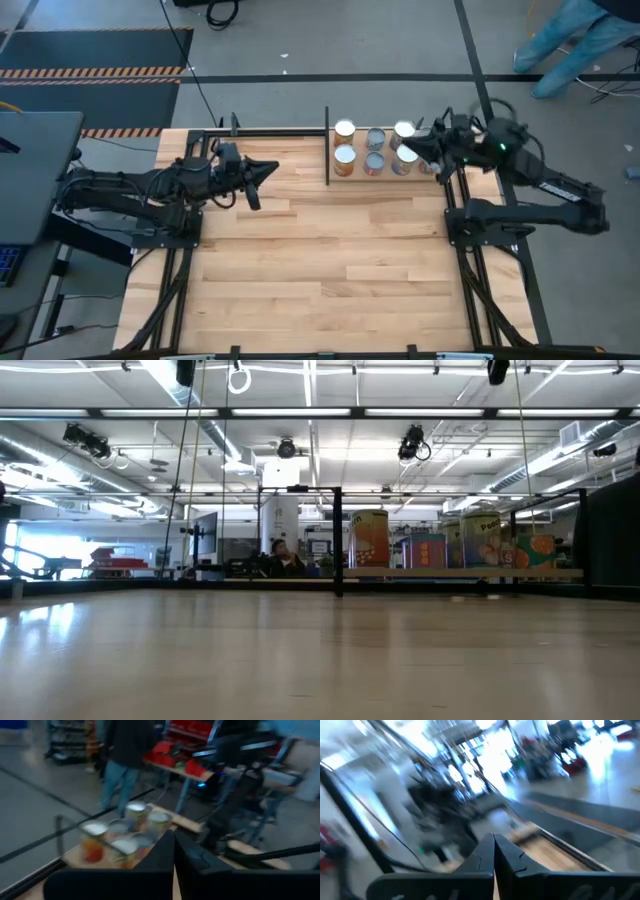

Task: Pick and place cans onto a shelf
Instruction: Return to Home Position

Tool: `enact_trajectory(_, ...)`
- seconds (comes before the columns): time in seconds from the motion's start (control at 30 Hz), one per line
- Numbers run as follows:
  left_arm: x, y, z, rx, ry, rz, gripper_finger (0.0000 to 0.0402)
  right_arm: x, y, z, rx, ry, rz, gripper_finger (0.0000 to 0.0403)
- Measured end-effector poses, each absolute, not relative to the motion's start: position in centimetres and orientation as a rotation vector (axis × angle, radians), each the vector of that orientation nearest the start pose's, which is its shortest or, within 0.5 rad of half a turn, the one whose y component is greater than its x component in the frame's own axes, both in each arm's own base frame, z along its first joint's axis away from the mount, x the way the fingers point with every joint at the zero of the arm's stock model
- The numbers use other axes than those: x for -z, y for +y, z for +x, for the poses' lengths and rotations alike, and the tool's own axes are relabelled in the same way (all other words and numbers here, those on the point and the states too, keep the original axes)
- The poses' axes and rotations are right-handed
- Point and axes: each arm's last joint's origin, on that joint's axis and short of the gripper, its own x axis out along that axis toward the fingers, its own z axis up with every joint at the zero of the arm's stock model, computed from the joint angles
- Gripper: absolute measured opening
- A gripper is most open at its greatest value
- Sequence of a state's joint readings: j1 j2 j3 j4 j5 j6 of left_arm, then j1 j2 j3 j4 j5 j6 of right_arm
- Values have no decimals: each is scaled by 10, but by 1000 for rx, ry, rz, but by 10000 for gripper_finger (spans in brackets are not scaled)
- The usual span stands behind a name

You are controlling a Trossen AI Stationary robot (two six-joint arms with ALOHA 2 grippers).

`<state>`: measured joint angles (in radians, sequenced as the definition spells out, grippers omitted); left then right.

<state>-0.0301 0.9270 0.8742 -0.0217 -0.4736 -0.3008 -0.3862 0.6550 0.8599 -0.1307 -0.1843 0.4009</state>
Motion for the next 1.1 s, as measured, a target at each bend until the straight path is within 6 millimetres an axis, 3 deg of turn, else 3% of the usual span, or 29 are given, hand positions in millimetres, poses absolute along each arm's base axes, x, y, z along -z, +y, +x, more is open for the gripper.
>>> enact_trajectory(0.13, -349, 20, 196, -504, 70, -294, 14, -374, -22, 138, 127, -190, 411, 1)
enact_trajectory(0.27, -339, 24, 185, -502, 38, -349, 17, -378, -5, 145, 104, -229, 334, 3)
enact_trajectory(0.43, -310, 22, 164, -478, -113, -413, 7, -380, 4, 141, 16, -231, 330, 21)
enact_trajectory(0.67, -275, 16, 151, -428, -75, -471, 18, -380, 8, 142, -102, -212, 379, 26)
enact_trajectory(0.8, -268, 12, 149, -399, -57, -532, 31, -357, 8, 145, -73, -143, 272, 26)
enact_trajectory(0.9, -262, 5, 147, -352, -20, -450, 33, -332, 8, 143, -39, -101, 267, 27)
enact_trajectory(1.1, -261, -14, 127, -197, -63, -369, 28, -302, 11, 113, -140, -164, 223, 27)
